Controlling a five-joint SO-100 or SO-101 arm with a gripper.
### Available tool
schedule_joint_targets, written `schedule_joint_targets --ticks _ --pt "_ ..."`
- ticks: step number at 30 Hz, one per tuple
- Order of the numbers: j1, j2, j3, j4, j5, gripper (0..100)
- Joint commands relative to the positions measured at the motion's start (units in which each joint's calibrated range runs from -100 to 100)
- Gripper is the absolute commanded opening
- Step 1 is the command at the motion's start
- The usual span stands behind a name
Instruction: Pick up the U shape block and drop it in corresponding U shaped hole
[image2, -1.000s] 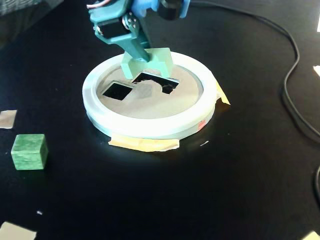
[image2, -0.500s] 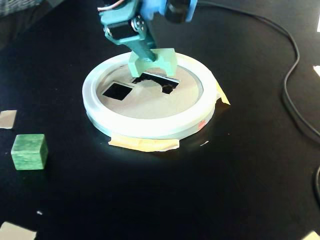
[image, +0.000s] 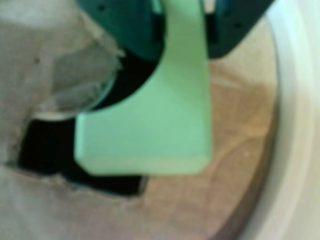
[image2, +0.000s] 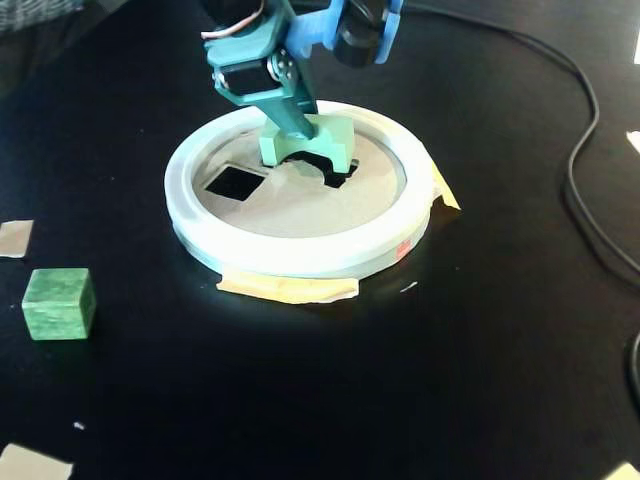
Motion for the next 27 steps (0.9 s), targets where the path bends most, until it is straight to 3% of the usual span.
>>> schedule_joint_targets --ticks 1,5,16,23,27 --pt "2.41 -0.34 -5.55 -1.50 -0.20 23" --pt "2.78 -0.43 -5.55 -1.50 -0.15 34" --pt "4.78 -0.16 -4.46 -0.60 0.20 36" --pt "4.91 -1.68 -5.64 -0.20 3.22 38" --pt "4.41 -5.09 -5.64 -0.20 3.27 59"
